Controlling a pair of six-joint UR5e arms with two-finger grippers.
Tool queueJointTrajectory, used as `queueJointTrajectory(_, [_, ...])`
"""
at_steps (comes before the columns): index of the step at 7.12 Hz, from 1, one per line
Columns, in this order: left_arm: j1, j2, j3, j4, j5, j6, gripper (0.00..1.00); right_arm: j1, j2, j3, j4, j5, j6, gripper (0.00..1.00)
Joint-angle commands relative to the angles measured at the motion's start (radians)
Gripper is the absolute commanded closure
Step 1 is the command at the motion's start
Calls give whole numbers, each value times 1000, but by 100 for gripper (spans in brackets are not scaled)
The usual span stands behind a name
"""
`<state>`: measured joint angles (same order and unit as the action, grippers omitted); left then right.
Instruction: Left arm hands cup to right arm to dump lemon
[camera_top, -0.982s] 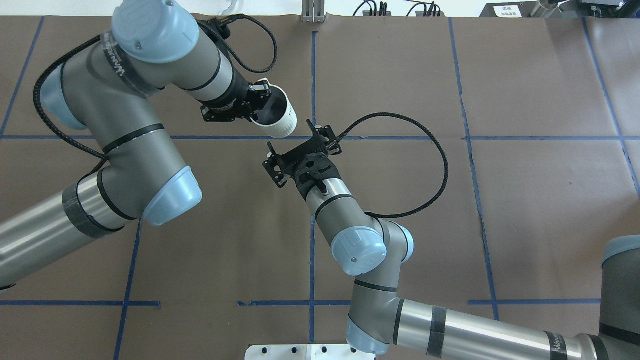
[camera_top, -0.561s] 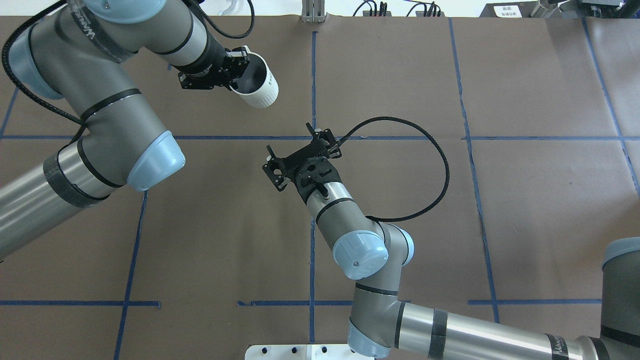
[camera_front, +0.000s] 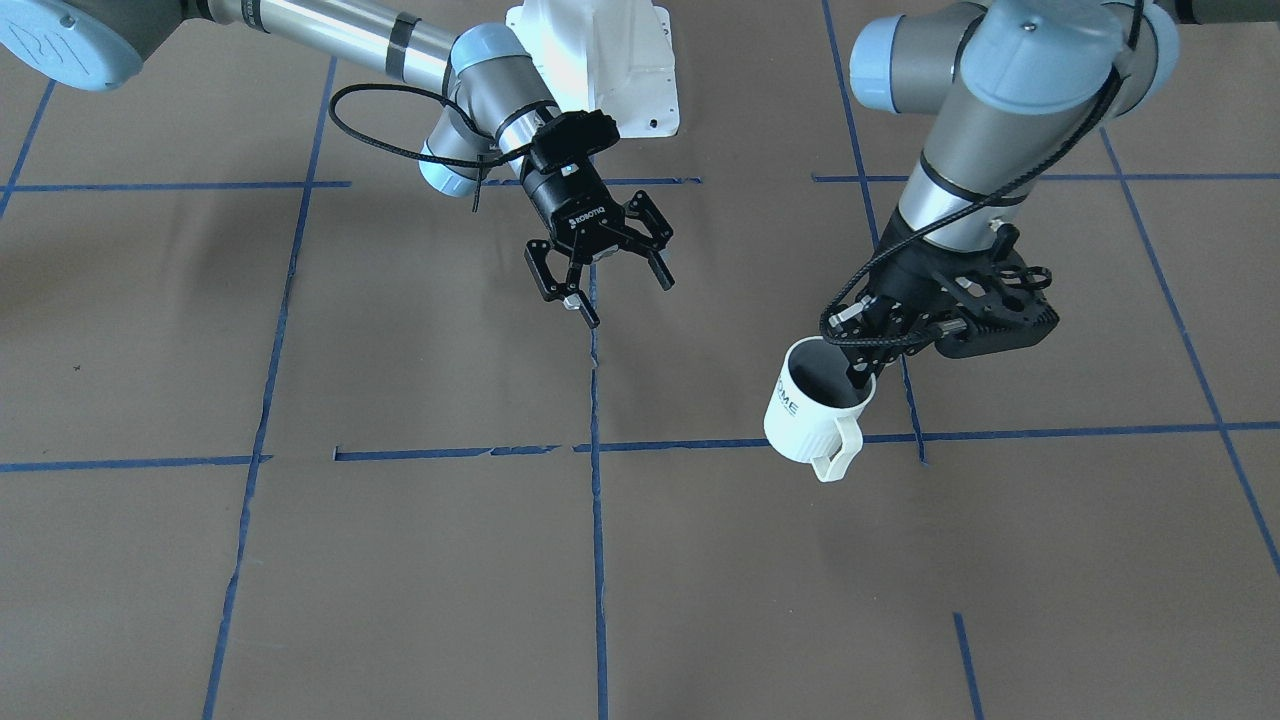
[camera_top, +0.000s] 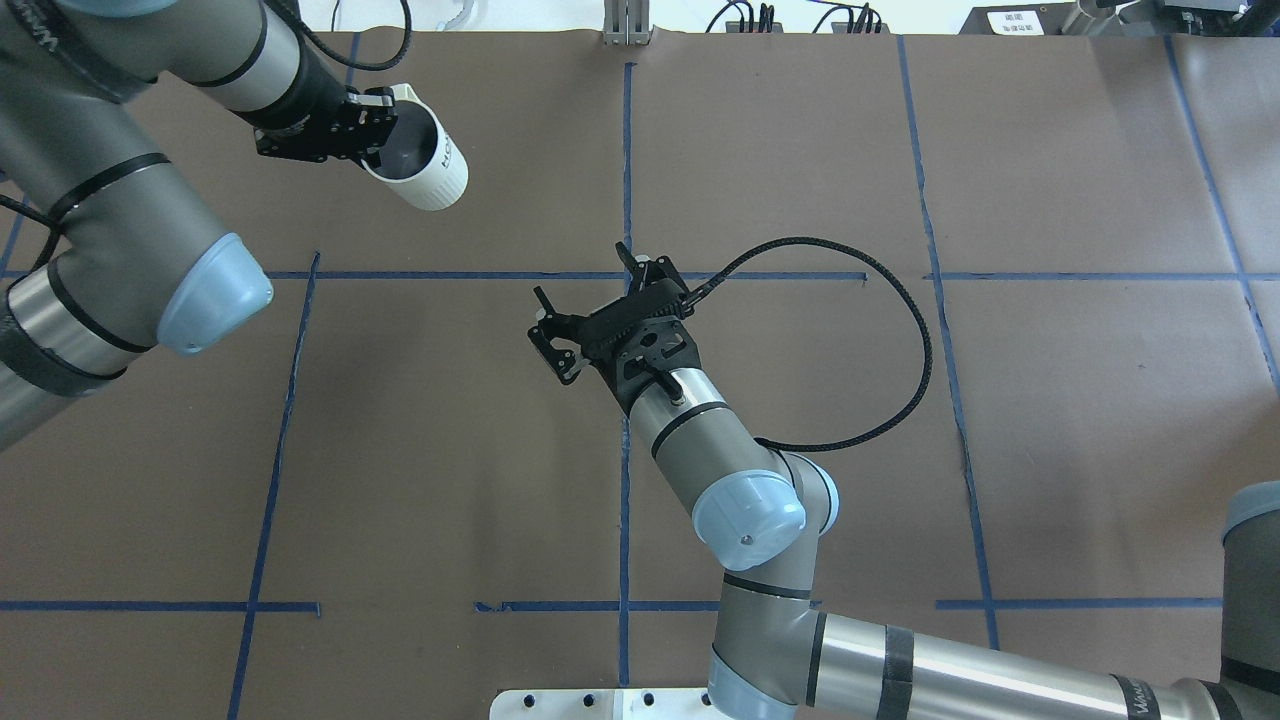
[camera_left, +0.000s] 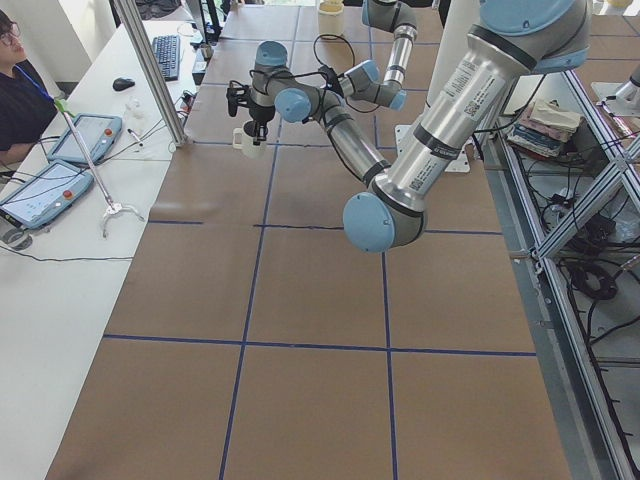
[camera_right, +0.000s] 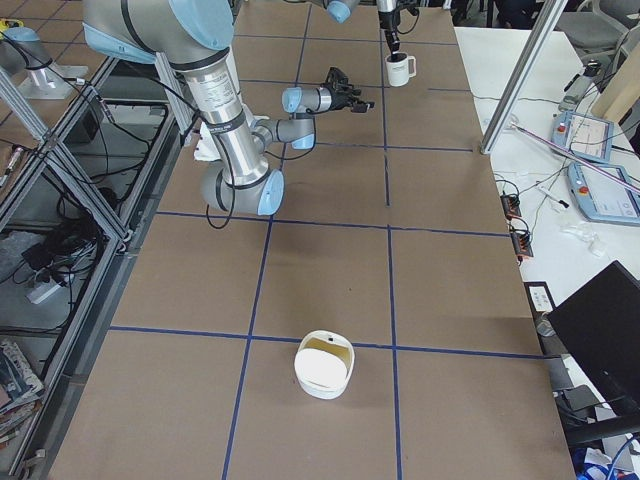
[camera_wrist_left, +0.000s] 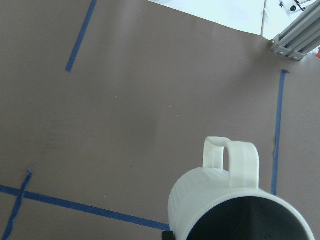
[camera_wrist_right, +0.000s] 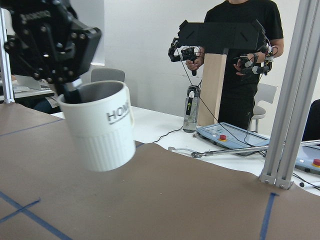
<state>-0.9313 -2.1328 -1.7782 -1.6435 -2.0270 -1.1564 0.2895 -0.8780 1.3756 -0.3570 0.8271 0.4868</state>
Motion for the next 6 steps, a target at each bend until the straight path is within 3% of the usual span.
queueJointTrajectory(1, [-21,147,-119,-1,-30,98,100,75,1,69,-242,76,88,2])
queueJointTrajectory(3, [-23,346,-248,-5,-30,174,100,216,1,190,-597,318,189,1])
queueJointTrajectory(4, [-30,435,-292,-7,-32,185,100,287,-7,230,-710,455,194,0])
queueJointTrajectory(6, [-34,543,-290,-9,-32,295,100,455,-12,235,-894,793,194,0])
